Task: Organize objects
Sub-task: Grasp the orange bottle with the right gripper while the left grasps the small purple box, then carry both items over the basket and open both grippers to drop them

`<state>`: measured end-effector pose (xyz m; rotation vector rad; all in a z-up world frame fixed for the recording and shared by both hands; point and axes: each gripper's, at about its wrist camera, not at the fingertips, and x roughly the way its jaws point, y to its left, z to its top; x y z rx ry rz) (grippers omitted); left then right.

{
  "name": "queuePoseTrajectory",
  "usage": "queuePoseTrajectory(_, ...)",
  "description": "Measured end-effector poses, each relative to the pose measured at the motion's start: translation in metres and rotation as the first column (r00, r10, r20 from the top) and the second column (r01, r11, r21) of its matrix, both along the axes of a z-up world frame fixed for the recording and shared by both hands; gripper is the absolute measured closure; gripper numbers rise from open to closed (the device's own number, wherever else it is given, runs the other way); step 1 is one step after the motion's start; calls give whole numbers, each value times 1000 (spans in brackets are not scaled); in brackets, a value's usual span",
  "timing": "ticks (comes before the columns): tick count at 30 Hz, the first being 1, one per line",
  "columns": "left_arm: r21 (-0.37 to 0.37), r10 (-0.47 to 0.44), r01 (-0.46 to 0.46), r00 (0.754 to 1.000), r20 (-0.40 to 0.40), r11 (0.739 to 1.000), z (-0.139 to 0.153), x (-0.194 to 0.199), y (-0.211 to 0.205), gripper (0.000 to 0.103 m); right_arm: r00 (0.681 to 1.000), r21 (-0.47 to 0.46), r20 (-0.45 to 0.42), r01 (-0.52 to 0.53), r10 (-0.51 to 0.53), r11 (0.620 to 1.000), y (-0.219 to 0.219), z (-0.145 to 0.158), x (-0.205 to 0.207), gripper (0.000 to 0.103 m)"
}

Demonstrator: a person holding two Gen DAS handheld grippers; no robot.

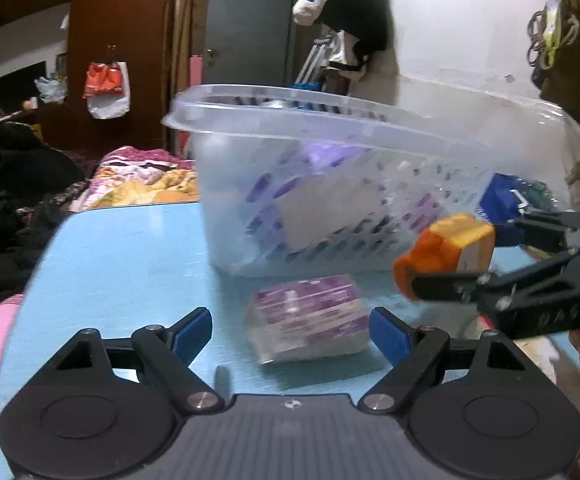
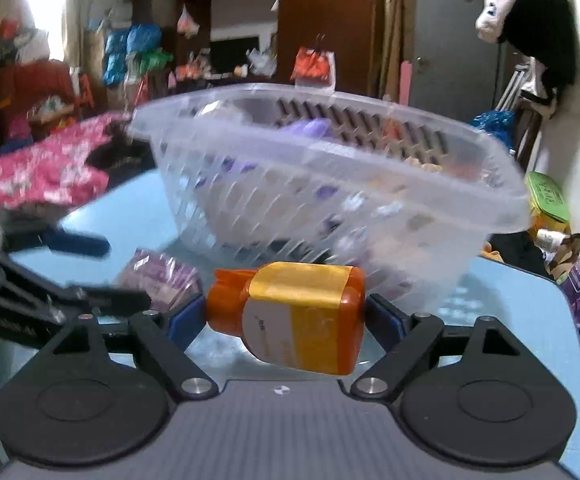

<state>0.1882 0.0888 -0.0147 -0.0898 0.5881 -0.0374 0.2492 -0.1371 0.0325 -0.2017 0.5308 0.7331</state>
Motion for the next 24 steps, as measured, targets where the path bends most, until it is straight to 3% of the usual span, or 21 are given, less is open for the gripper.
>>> queuePoseTrajectory(6,42,-2,5,997,-72,999,-9,23,-23,15,1000,65,8,21,-21,998,-29,6,-3,15)
queuePoseTrajectory(7,56,12,-8,997,-74,998,-10,24,-25,19,1000,72,8,24,-24,997,-31,5,-3,15)
queuePoseTrajectory(8,75,32,-27,997,-67,997,-10,23,-26,33,1000,79,7,24,-25,997,-30,6,-3,15)
queuePoseTrajectory(10,71,35,-31,998,-51,997,-9,19,-27,33,1000,97,9,25,-26,995,-35,5,-3,15)
queuePoseTrajectory(18,42,5,-10,993,119,999,12,-19,-31,34,998,188,32,40,-47,981,-58,14,-14,15)
queuePoseTrajectory(24,61,-29,12,958,287,998,73,-40,-42,34,980,239,190,16,-63,971,-60,66,-29,15)
